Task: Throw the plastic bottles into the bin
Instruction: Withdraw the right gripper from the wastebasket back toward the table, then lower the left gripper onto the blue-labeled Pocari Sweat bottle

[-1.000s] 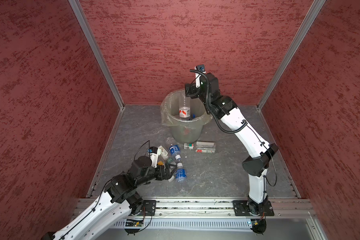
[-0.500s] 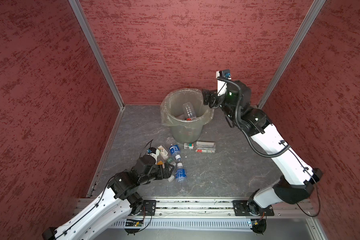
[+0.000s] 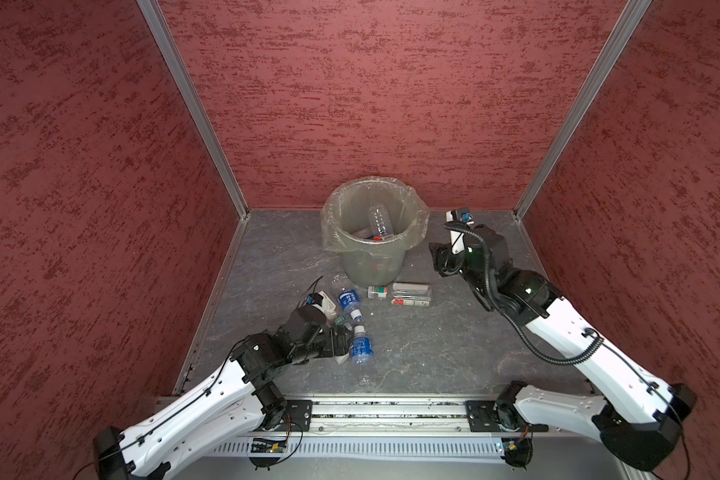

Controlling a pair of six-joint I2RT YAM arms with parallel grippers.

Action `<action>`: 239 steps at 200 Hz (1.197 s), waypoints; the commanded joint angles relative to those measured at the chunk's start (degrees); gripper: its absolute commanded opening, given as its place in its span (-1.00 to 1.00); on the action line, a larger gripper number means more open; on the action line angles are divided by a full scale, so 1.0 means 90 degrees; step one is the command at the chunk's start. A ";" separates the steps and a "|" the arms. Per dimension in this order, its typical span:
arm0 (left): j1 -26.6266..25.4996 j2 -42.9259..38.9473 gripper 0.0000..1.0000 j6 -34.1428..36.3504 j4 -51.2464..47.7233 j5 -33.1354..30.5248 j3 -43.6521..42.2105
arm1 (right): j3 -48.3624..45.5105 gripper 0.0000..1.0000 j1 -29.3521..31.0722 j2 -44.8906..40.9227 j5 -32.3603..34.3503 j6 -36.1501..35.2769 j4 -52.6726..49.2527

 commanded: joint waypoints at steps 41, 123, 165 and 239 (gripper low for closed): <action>-0.1350 0.1211 0.80 -0.0628 0.0343 -0.0986 0.0600 | -0.0973 0.29 -0.0008 -0.0828 0.0213 0.0744 -0.0556; -0.1858 0.2419 0.54 -0.1454 0.0059 -0.1318 0.1180 | -0.1740 0.29 -0.0135 -0.1276 0.0303 0.0738 -0.0507; -0.2131 0.3242 0.51 -0.2190 -0.0415 -0.1465 0.1635 | -0.1903 0.29 -0.0228 -0.1343 0.0091 0.0735 -0.0354; -0.2364 0.3685 0.45 -0.3123 -0.1280 -0.1865 0.1991 | -0.1924 0.30 -0.0301 -0.1479 -0.0076 0.0728 -0.0399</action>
